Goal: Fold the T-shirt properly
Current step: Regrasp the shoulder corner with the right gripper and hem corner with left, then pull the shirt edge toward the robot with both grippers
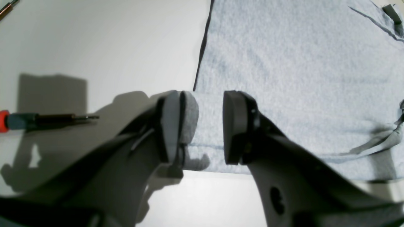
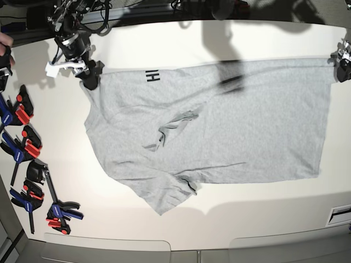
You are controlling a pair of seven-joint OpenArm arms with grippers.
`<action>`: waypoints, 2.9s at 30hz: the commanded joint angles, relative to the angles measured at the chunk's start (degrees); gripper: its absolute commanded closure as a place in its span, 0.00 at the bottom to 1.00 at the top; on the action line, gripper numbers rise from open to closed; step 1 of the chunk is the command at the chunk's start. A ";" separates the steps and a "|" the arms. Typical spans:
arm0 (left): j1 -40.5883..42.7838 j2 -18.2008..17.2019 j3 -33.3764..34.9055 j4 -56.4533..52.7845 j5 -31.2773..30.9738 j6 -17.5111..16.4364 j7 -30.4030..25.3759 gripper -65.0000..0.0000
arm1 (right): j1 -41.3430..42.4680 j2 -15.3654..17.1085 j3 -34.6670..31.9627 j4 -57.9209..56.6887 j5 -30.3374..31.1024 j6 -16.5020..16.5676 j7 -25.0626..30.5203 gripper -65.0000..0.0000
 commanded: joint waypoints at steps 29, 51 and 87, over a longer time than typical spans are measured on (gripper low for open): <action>-0.31 -1.05 -0.52 -16.00 -15.19 7.50 8.90 0.47 | 0.76 1.38 0.15 0.22 -2.91 1.53 0.13 1.00; -5.88 0.26 10.32 -16.00 -12.50 7.61 12.04 0.55 | 0.74 1.40 0.15 0.22 -2.75 1.53 -0.52 1.00; 7.06 -1.66 6.10 -15.61 -14.95 4.70 14.84 1.00 | -12.79 1.22 4.79 7.13 0.70 1.55 -4.13 1.00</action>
